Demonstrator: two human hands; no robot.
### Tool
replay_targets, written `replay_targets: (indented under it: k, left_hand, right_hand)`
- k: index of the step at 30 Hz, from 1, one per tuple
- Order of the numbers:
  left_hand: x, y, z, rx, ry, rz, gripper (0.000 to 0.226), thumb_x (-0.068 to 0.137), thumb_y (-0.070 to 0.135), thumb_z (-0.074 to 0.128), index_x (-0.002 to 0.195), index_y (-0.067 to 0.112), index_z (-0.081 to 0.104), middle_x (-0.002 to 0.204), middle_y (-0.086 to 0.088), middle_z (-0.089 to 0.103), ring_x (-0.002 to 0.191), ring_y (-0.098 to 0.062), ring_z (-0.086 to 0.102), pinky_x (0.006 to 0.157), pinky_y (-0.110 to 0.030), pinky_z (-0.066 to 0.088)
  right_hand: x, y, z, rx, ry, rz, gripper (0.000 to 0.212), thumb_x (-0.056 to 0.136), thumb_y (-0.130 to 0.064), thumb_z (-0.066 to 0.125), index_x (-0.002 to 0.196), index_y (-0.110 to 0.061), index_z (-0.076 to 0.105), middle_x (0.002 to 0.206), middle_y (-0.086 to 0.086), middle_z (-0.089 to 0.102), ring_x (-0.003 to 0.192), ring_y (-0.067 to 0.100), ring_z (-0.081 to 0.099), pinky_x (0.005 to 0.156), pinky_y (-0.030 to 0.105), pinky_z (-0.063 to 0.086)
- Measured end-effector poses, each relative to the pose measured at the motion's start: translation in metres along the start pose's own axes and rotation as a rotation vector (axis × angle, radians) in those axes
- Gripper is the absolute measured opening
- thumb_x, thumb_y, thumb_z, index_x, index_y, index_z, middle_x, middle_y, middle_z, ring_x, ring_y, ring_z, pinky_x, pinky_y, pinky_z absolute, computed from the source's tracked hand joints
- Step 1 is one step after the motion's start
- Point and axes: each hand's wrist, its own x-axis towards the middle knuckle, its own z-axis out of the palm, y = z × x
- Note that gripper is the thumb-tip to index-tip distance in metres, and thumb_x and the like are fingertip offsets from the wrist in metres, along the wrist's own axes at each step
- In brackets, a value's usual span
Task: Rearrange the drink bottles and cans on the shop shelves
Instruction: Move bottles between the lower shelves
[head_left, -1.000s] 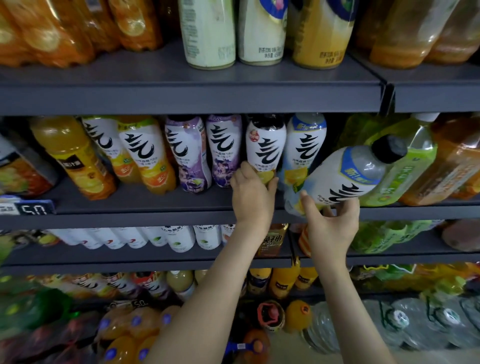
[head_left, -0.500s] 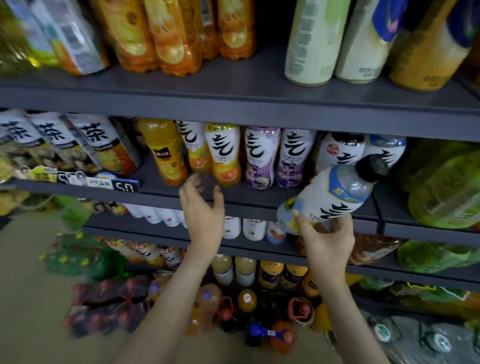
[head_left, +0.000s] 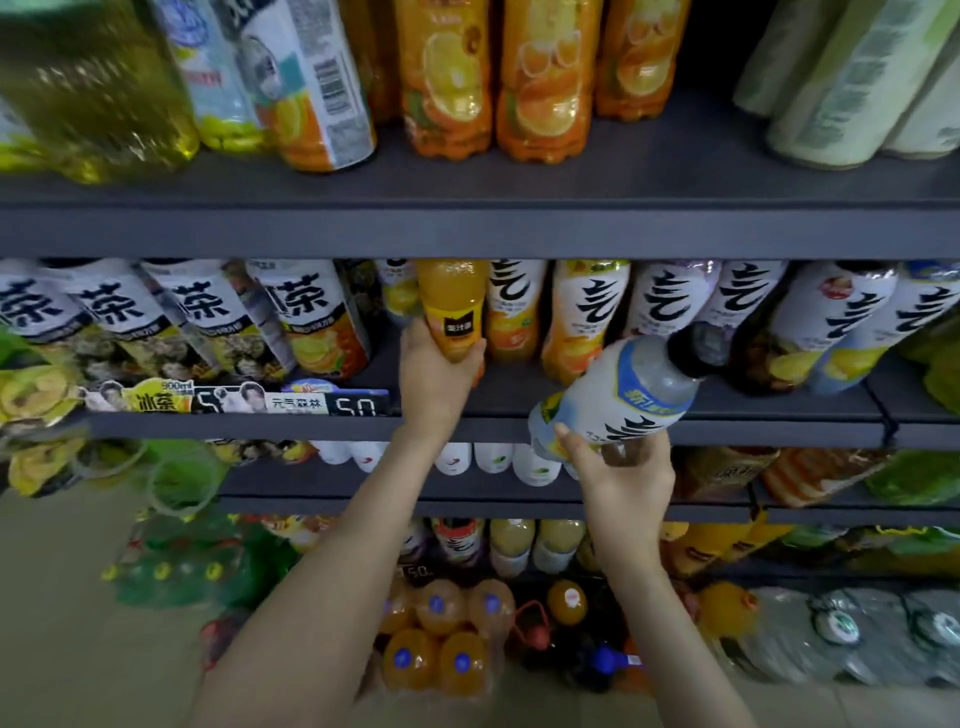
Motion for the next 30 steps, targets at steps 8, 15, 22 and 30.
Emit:
replay_targets:
  k: [8, 15, 22, 30]
  left_hand:
    - [-0.048, -0.034, -0.053, -0.158, 0.131, 0.071, 0.057, 0.077, 0.042, 0.074, 0.112, 0.002, 0.054, 0.111, -0.010, 0.057, 0.107, -0.018, 0.055, 0.095, -0.026, 0.044]
    - [-0.064, -0.036, -0.122, -0.232, 0.195, 0.051, 0.039, 0.078, 0.023, 0.075, 0.102, 0.039, 0.049, 0.101, 0.017, 0.061, 0.095, 0.007, 0.059, 0.084, -0.014, 0.046]
    - [-0.063, -0.047, -0.169, -0.239, 0.151, -0.116, 0.043, 0.074, 0.020, 0.080, 0.103, 0.037, 0.054, 0.098, 0.018, 0.066, 0.090, 0.005, 0.063, 0.080, -0.022, 0.050]
    - [-0.070, -0.012, -0.209, -0.076, 0.022, -0.115, 0.056, 0.069, 0.032, 0.083, 0.118, 0.019, 0.058, 0.099, 0.009, 0.068, 0.090, -0.008, 0.063, 0.078, -0.020, 0.051]
  right_hand:
    - [-0.010, 0.005, 0.057, 0.076, -0.051, 0.020, 0.049, 0.078, 0.002, 0.073, 0.123, -0.003, 0.052, 0.114, 0.008, 0.067, 0.104, 0.015, 0.064, 0.088, 0.026, 0.052]
    - [0.002, 0.020, 0.123, -0.066, -0.206, -0.019, 0.052, 0.077, -0.012, 0.077, 0.123, -0.011, 0.053, 0.118, 0.007, 0.061, 0.107, 0.010, 0.061, 0.089, 0.025, 0.052]
    - [0.028, 0.025, 0.182, -0.331, -0.262, -0.188, 0.066, 0.075, -0.015, 0.079, 0.133, -0.005, 0.049, 0.124, 0.012, 0.053, 0.114, 0.019, 0.053, 0.089, 0.014, 0.040]
    - [0.004, -0.016, 0.162, -0.490, -0.408, 0.016, 0.069, 0.085, -0.020, 0.070, 0.144, -0.008, 0.035, 0.142, 0.013, 0.042, 0.131, 0.026, 0.040, 0.094, 0.024, 0.036]
